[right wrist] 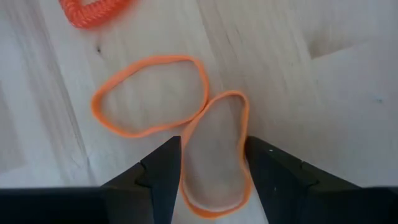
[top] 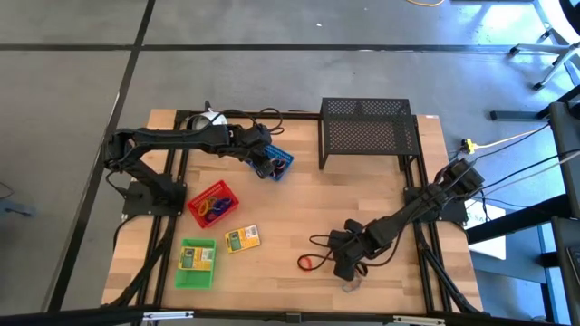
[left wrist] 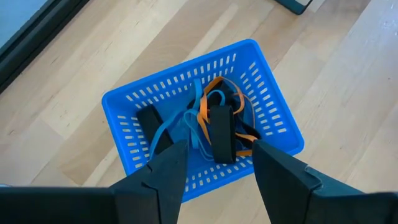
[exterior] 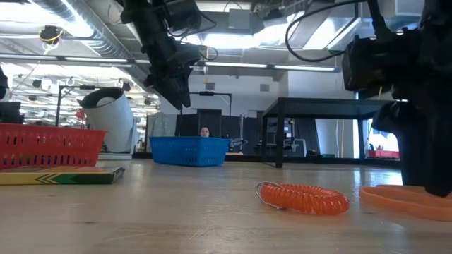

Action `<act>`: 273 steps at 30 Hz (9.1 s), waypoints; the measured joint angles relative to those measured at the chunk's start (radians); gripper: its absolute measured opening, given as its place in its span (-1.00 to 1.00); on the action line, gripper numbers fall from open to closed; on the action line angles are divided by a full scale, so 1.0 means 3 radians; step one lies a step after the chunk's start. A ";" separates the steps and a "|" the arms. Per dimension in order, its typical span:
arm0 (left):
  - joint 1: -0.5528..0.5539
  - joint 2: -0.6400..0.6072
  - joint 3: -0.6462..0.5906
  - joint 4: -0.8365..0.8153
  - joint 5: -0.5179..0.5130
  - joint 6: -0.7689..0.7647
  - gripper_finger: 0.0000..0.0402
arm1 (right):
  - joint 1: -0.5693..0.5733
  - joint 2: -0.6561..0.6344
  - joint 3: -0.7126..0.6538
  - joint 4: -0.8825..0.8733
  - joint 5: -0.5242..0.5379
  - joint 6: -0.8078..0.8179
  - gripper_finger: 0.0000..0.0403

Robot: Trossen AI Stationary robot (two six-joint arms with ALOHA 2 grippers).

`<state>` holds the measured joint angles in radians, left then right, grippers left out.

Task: Pick & Place Office Desk Supplies
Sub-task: Put the orange rubber band into the blue bin, then put the black rubber band into the blue bin

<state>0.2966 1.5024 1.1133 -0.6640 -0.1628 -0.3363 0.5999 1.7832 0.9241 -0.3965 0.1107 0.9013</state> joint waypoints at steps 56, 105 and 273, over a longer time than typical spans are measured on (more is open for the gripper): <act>-0.0397 -0.0217 -0.0003 0.0432 0.0874 0.0774 -0.24 | -0.0785 -0.1286 -0.0029 0.0091 0.1678 -0.0752 -0.99; -0.0891 -0.0174 -0.0003 0.2299 0.0296 0.0746 -0.95 | -0.1352 -0.1415 -0.0022 0.1955 0.1420 -0.3303 -0.95; -0.0422 -0.0071 -0.0001 0.0395 0.0599 0.0289 -0.09 | 0.0427 -0.0254 -0.0019 -0.0310 -0.0442 -0.0500 -0.95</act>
<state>0.1699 1.4811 1.1130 -0.5453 0.0170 -0.2497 0.7279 1.7069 0.9184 -0.4895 -0.0218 0.7512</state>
